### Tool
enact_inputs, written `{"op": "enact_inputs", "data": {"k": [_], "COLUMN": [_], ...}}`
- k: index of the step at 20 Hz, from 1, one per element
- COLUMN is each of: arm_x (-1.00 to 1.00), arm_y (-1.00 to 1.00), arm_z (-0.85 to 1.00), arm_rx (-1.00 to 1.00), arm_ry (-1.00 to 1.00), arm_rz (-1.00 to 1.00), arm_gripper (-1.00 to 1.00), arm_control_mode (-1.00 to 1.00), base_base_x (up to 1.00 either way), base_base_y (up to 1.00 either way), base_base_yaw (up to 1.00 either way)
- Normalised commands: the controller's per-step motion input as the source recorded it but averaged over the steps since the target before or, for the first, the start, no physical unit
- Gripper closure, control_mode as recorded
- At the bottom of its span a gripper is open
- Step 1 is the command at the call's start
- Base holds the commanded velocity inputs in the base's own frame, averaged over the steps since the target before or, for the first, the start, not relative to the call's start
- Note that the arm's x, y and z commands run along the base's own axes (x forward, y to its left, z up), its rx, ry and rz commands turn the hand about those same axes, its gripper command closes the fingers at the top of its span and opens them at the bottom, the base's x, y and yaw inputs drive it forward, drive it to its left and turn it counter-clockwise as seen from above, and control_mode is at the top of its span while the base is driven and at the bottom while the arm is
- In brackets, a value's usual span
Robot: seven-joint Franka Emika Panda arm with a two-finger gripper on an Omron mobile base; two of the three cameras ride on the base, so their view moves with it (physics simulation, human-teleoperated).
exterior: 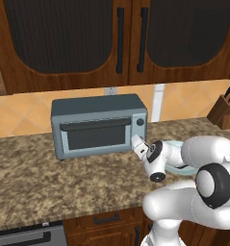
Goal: Pick up the kebab skewer and baguette bread, and place them inside the toaster oven. Close the toaster oven door and start by setting the timer.
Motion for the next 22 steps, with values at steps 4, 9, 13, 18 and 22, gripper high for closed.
{"op": "enact_inputs", "data": {"k": [4, 9, 13, 18, 22], "arm_x": [0.00, 0.00, 0.04, 0.00, 0.00], "arm_y": [0.19, 0.41, 0.27, -0.08, -0.29], "arm_z": [0.00, 0.00, -0.16, -0.33, -0.10], "arm_rx": [-0.08, -0.08, -0.07, -0.04, -0.02], "arm_ry": [0.00, 0.00, 0.00, 0.00, -0.01], "arm_rz": [0.04, 0.03, 0.03, 0.02, 0.02], "arm_gripper": [-1.00, -1.00, -1.00, -1.00, -1.00], "arm_control_mode": [-1.00, -1.00, -1.00, -1.00, -1.00], "base_base_x": [0.00, 0.00, 0.00, 0.00, 0.00], "base_base_y": [0.00, 0.00, 0.00, 0.00, 0.00], "base_base_yaw": [0.00, 0.00, 0.00, 0.00, 0.00]}}
